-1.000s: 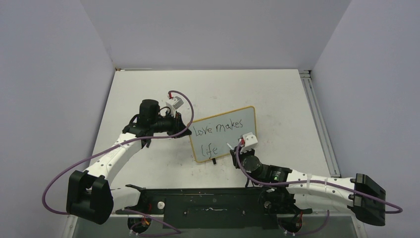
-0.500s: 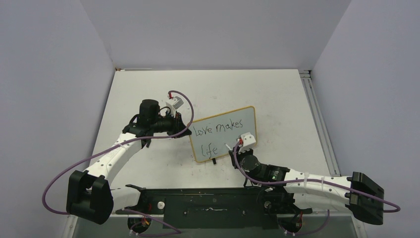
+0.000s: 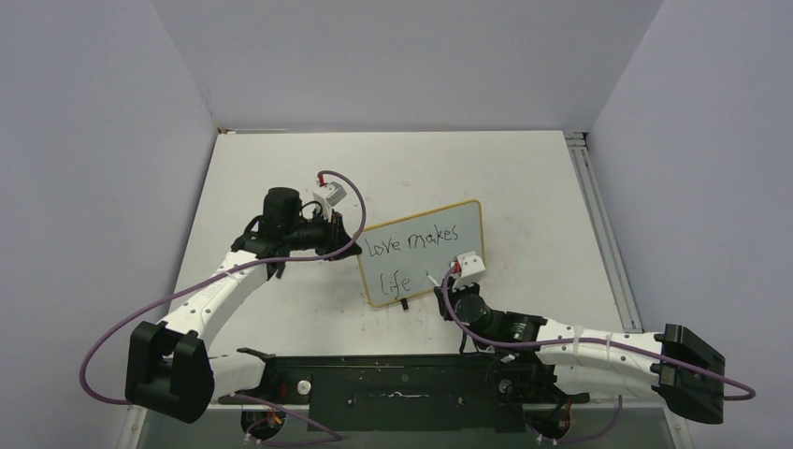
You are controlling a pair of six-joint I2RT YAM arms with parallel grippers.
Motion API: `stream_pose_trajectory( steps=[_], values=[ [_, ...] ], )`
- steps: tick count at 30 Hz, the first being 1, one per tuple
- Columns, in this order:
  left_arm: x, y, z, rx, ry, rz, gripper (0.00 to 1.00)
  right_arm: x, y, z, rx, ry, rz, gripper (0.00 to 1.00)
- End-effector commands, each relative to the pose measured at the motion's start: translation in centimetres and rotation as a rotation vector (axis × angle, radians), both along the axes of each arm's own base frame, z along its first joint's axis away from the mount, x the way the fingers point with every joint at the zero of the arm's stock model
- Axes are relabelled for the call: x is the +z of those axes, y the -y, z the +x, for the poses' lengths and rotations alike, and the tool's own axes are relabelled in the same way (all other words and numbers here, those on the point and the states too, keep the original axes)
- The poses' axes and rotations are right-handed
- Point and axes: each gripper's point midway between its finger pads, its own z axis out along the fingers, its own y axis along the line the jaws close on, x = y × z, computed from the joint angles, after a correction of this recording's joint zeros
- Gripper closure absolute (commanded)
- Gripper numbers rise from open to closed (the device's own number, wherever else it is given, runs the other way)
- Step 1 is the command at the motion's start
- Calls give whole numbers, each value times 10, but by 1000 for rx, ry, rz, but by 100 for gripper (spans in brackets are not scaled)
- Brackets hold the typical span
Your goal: Write a sentence on the whiteboard
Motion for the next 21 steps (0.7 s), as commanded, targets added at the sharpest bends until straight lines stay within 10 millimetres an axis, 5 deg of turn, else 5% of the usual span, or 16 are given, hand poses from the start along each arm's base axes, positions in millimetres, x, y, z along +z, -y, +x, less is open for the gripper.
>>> stream_pose_trajectory(
  steps=[1,8,21],
  values=[
    [11,1,7,5,33,-1,100,-17,5,-3,-18,-43,-12,95],
    [12,1,8,5,34,-2,100,-25,5,-7,-14,-67,-9,95],
    [12,1,8,5,34,-2,100,9,-2,9,-30,28,5,95]
  ],
)
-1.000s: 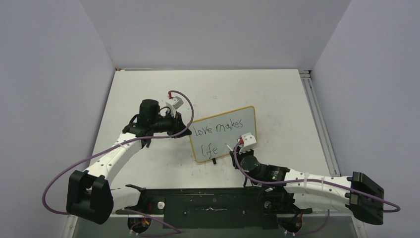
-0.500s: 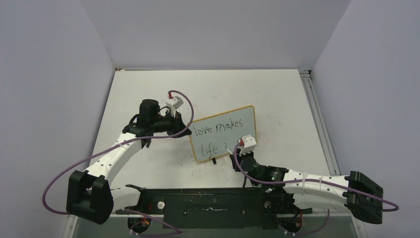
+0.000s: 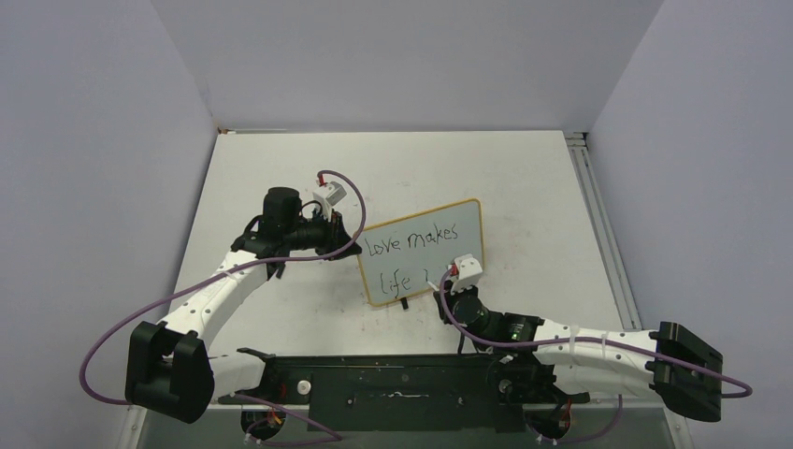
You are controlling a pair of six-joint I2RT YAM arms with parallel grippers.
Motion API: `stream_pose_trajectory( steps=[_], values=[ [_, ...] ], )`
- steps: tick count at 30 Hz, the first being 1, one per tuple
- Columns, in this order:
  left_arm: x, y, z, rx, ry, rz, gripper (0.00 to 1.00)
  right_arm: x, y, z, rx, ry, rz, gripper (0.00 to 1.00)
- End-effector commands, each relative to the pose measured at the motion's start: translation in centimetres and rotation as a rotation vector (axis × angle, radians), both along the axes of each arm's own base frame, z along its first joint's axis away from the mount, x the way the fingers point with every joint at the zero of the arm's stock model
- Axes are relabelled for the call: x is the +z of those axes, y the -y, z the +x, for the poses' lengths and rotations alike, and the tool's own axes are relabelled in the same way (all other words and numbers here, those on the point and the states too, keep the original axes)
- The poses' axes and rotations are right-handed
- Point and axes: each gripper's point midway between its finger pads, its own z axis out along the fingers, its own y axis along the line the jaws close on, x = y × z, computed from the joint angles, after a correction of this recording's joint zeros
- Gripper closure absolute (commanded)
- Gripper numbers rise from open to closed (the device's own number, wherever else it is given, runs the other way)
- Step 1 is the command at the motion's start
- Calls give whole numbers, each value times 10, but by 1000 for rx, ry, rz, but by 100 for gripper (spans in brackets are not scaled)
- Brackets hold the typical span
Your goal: Write a sentence on the whiteboard
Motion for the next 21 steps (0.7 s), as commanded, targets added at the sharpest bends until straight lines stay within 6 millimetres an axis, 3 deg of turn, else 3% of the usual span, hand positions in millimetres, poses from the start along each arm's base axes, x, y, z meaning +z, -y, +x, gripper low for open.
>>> stream_pose_trajectory(
  steps=[1,6,21],
  values=[
    [11,1,7,6,33,0,100,29,-2,16,-52,81,21,95],
    [11,1,7,6,33,0,100,36,-1,19,-62,105,22,95],
    [11,1,8,6,31,-1,100,30,11,20,-109,101,14,95]
  ],
)
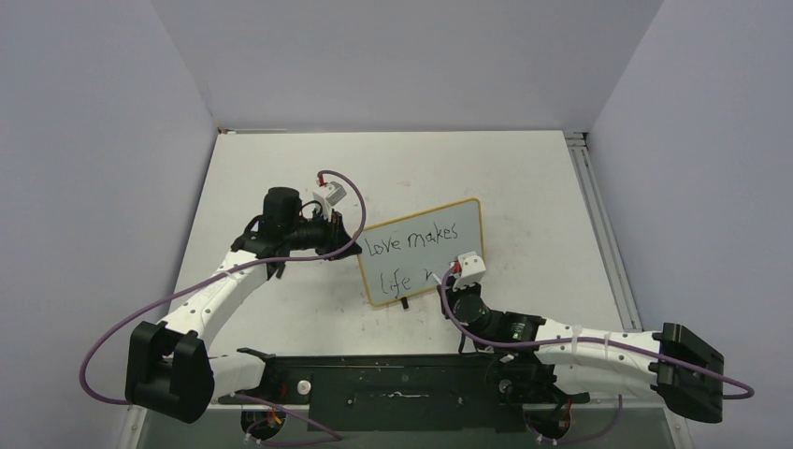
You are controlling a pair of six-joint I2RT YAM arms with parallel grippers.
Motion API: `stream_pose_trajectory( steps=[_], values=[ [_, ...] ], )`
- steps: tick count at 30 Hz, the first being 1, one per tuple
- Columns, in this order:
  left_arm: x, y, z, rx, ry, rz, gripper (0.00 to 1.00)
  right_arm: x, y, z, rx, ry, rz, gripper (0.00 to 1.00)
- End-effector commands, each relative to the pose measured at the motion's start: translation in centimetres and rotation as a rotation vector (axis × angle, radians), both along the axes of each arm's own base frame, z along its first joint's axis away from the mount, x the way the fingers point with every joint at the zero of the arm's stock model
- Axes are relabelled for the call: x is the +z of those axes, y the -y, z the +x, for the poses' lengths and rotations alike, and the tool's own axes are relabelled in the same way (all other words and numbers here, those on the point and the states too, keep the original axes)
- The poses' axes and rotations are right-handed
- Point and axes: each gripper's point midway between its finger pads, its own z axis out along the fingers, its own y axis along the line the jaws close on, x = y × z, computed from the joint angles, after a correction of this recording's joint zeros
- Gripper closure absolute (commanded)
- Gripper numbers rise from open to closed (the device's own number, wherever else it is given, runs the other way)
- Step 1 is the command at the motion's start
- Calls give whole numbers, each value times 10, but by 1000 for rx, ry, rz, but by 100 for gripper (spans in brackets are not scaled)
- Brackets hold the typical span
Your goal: Write a sentence on the whiteboard
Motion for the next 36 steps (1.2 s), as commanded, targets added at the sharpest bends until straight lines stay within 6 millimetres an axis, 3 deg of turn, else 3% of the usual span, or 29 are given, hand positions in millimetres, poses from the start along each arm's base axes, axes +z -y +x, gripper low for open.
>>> stream_pose_trajectory(
  steps=[1,16,26,36],
  values=[
    [11,1,8,4,31,-1,100,15,5,8,-60,35,37,95],
    [10,2,8,6,28,0,100,24,10,6,-64,52,67,95],
    [10,2,8,5,27,0,100,18,5,9,-59,53,49,95],
    [10,2,8,4,26,0,100,0,13,2,-74,5,30,95]
  ],
)
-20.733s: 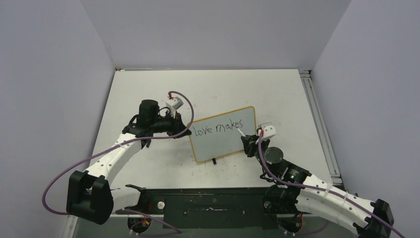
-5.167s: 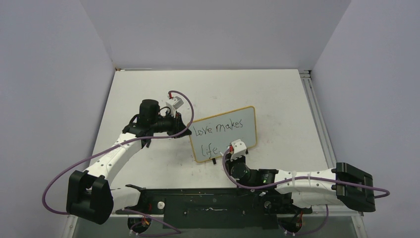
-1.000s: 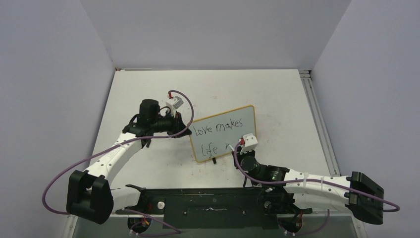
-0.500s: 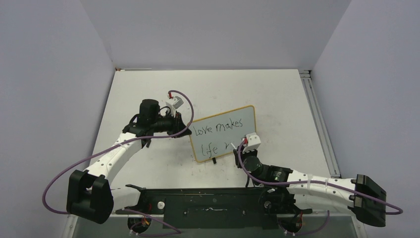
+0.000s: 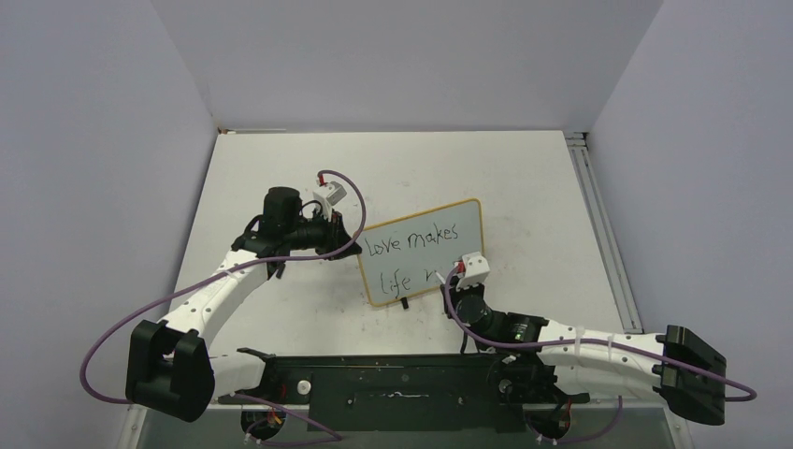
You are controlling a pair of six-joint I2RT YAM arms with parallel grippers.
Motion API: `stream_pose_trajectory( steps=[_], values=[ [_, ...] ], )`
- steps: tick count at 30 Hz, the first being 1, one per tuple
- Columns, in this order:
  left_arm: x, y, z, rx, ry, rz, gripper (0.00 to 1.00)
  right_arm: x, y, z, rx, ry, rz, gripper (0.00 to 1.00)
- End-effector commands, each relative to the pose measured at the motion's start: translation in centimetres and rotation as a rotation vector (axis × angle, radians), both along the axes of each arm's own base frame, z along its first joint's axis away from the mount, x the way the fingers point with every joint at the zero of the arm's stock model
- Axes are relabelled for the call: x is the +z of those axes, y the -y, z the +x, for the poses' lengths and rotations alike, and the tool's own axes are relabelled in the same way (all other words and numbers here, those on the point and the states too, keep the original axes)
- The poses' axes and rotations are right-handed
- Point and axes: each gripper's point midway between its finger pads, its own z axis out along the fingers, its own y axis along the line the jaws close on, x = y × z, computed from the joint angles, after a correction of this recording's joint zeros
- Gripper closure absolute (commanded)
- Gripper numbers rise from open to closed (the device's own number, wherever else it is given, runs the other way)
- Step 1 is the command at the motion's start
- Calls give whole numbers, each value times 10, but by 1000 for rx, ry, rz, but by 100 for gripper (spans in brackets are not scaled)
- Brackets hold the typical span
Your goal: Write a sentence on the whiteboard
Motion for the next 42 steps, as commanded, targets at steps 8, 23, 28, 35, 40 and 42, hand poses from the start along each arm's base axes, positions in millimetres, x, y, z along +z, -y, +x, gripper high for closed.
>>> stream_pose_trajectory(
  steps=[8,23,28,35,40,42],
  values=[
    [10,2,7,2,27,-2,100,-16,9,-6,-40,-46,22,95],
    [12,2,7,2,34,-3,100,28,-2,-4,-19,50,82,95],
    [12,2,7,2,33,-3,100,37,-5,1,-18,88,76,95],
    [11,2,7,2,31,-2,100,43,-11,8,-12,117,74,95],
    [10,2,7,3,28,-1,100,42,-12,11,-14,119,64,95],
    [10,2,7,2,29,-2,100,40,-12,11,-15,118,58,95]
  ],
)
